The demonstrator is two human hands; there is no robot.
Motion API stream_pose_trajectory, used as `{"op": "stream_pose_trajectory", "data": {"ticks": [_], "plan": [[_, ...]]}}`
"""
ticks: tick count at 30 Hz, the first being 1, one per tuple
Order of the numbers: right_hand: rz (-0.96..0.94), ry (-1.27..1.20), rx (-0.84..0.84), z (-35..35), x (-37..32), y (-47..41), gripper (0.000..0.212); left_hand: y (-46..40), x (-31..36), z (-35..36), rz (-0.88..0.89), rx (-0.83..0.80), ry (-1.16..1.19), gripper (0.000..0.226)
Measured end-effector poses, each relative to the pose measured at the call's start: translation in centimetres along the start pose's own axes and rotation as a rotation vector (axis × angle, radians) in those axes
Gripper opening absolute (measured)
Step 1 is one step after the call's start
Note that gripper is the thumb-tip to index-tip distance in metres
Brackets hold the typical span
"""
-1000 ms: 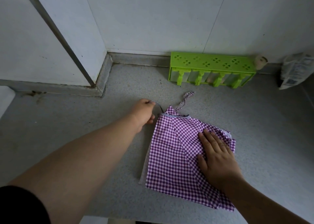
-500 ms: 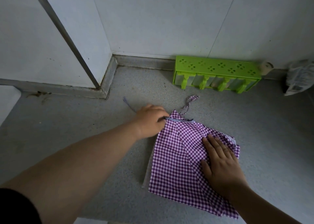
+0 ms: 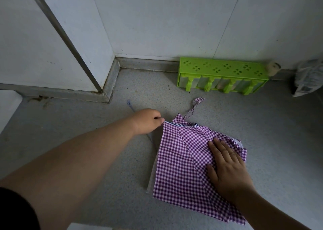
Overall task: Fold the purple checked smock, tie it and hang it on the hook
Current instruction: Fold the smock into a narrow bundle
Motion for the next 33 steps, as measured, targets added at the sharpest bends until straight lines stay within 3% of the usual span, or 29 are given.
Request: {"op": "stream_pose_trajectory", "data": {"ticks": [2,9,11,13,15,16,18,20,23,27,29,31,33], "plan": [[0.003,0.002,-0.003,-0.1,0.0,0.0,0.074,-0.1,-0.9,-1.1,-0.034,0.035,-0.136,0.035],[0.008,-0.002,-0.032,-0.2,-0.1,0.1,0.077,1.7,-5.2,-7.7,-0.242,0.425,-0.458,0.037],[0.006,-0.006,-0.033,-0.4,-0.2,0.1,0.076,2.6,-4.0,-7.0,-0.148,0.467,-0.464,0.046],[0.007,-0.005,-0.036,-0.5,-0.3,0.2,0.075,3.8,0.4,-4.0,0.197,0.427,-0.499,0.042],[0.003,0.0,-0.051,-0.5,-0.4,0.2,0.075,5.5,5.5,1.0,0.541,0.279,-0.584,0.037],[-0.002,0.0,-0.06,-0.5,-0.4,0.2,0.075,6.1,7.2,3.9,0.629,0.181,-0.633,0.04],[-0.004,0.004,-0.073,-0.5,-0.4,0.2,0.077,6.1,8.7,8.8,0.617,-0.011,-0.729,0.053],[0.0,0.037,-0.08,-0.9,-0.8,0.3,0.076,5.2,7.5,11.3,0.452,-0.124,-0.724,0.072],[-0.031,0.072,-0.031,-2.5,-2.7,1.3,0.068,4.3,5.4,11.6,0.262,-0.156,-0.614,0.091],[-0.299,0.149,-0.073,-1.7,-6.1,5.5,0.051,4.0,5.6,11.2,0.194,-0.15,-0.651,0.097],[-0.287,0.144,-0.156,-0.6,-5.3,6.9,0.059,4.5,6.3,9.9,0.257,-0.072,-0.704,0.092],[-0.254,0.155,-0.165,-0.1,-4.1,7.6,0.076,6.0,7.1,9.6,0.431,0.002,-0.801,0.068],[-0.249,0.189,-0.193,0.4,-3.5,8.3,0.089,7.3,6.0,10.8,0.517,-0.068,-0.916,0.056]]}}
Point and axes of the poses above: each hand's wrist, its own y-axis away from the middle knuckle, its own z-axis out of the palm, x = y × z, the point moved 8 cm from there along -y, towards the middle knuckle, and after that the axes turned 7 degrees about -x, right-handed, at the moved point
